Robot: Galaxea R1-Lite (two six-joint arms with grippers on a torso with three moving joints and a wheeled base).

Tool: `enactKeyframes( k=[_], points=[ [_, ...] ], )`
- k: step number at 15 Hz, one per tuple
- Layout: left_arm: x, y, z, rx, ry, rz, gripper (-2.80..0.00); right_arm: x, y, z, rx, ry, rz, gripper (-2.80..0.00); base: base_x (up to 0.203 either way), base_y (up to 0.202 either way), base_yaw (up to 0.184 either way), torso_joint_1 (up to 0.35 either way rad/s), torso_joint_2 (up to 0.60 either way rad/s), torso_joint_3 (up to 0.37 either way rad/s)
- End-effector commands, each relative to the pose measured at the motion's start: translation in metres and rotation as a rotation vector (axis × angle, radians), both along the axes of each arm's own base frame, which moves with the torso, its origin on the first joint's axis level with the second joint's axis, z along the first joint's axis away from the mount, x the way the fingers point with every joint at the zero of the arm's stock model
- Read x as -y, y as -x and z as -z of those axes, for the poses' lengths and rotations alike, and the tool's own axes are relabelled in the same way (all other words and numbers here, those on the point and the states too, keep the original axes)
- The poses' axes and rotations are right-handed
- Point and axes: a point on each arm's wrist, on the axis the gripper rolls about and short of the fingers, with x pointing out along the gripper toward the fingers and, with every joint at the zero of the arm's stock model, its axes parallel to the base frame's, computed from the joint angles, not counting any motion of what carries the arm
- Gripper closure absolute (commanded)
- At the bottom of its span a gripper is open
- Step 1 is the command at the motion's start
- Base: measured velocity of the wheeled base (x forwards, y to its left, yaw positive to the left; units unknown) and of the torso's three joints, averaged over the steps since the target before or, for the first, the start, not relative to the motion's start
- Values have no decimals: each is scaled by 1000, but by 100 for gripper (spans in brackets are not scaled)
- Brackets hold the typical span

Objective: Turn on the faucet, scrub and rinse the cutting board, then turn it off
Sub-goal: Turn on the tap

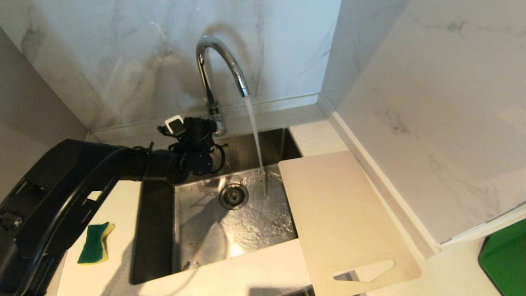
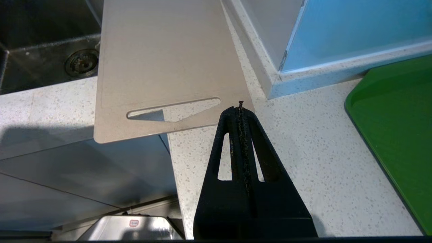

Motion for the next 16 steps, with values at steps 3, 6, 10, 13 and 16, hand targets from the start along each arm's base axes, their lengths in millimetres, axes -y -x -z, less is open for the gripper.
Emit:
enactKeyframes(
  k=[3,6,10,13,16],
  points=[
    [1,10,-30,73,50,18,-280,0,0,0,-1,0,-1,0,0,0,0,0,0,0],
    [-2,15,-41,90,59,18,-280,0,0,0,-1,0,-1,0,0,0,0,0,0,0],
    [-12,37,-77,124,90,75,-280,0,0,0,-1,0,-1,0,0,0,0,0,0,0],
    [-29,72,-111,94,114,210,-280,0,0,0,-1,0,-1,0,0,0,0,0,0,0],
    [-52,105,-126,-36,130,419,-280,0,0,0,-1,0,-1,0,0,0,0,0,0,0]
  ],
)
